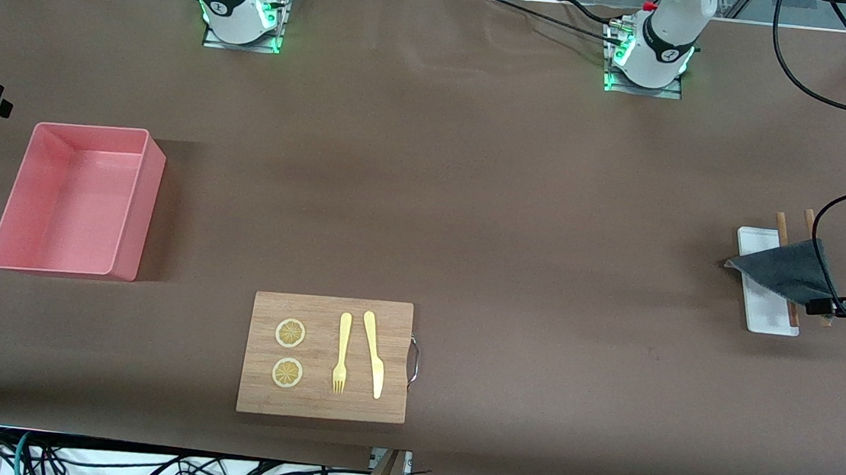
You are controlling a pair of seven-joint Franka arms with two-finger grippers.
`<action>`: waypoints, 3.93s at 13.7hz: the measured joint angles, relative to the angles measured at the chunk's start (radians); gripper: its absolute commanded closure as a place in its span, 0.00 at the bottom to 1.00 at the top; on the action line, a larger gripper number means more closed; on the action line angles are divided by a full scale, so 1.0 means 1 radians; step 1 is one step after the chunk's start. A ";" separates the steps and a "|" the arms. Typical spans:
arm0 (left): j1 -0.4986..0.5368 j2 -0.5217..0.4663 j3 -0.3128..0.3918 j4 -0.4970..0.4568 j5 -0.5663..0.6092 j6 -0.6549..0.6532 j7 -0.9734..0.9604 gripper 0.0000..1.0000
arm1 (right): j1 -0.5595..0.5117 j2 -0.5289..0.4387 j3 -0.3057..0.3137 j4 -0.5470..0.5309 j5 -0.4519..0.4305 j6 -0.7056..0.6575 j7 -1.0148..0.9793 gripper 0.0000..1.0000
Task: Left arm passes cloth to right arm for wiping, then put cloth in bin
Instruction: 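Close the left gripper on the grey cloth, then lift the grey cloth off the wooden sticks with the left gripper, then carry the cloth to mid-table with the left gripper while the right gripper approaches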
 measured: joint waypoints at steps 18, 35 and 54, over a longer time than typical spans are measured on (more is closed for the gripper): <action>0.016 0.012 0.000 -0.008 0.013 0.000 0.026 0.78 | 0.000 0.000 0.000 0.000 0.000 0.000 -0.001 0.00; 0.021 0.020 0.001 -0.011 0.015 -0.001 0.034 0.93 | 0.003 0.026 0.002 0.000 0.005 0.000 -0.001 0.00; -0.294 -0.124 -0.044 0.318 -0.116 -0.589 0.012 1.00 | 0.064 0.090 0.022 -0.004 0.071 -0.010 0.158 0.00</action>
